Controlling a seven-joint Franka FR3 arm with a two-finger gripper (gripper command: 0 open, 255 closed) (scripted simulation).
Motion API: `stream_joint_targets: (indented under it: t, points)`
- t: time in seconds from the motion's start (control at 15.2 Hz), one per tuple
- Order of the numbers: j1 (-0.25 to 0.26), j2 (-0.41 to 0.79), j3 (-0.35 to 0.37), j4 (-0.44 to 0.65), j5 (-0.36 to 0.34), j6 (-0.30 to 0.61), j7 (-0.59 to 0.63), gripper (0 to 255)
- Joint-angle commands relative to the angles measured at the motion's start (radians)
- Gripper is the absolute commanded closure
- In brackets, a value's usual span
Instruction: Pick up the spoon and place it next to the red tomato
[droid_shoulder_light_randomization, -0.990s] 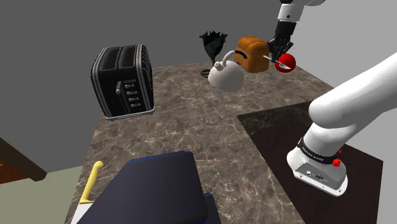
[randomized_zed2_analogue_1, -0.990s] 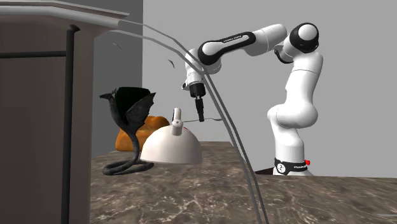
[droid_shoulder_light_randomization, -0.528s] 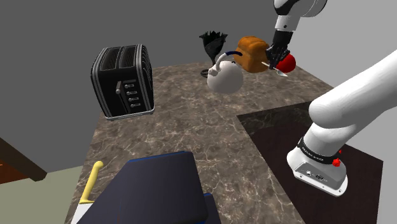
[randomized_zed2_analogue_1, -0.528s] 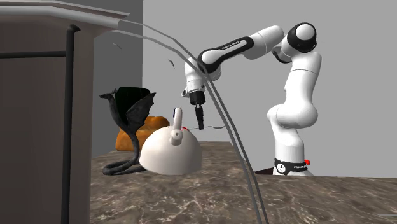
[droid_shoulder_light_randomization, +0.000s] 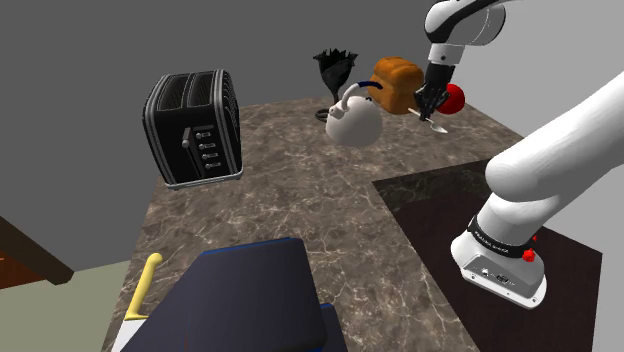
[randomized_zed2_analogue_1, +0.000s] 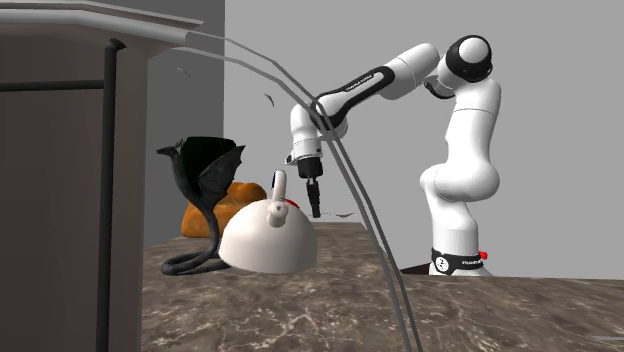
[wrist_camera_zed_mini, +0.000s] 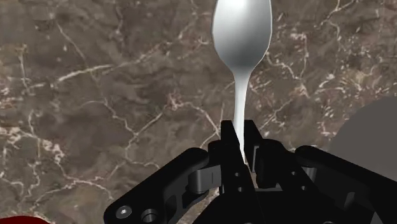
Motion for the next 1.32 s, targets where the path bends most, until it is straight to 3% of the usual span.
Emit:
stream_joint_targets:
  t: [0.0,0.46,0.99,1.06,1.25]
  points:
    - [0.001,0.010,-0.001,-0.019,0.003,0.030,-0.005,255]
    - [0.006,0.073,-0.008,-0.072,0.019,0.142,-0.028,255]
    - [0.006,0.073,-0.008,-0.072,0.019,0.142,-0.028,255]
    - [0.006,0.073,-0.008,-0.072,0.019,0.142,-0.028,0]
    - [0.006,0.073,-0.008,-0.072,0.019,0.142,-0.028,0]
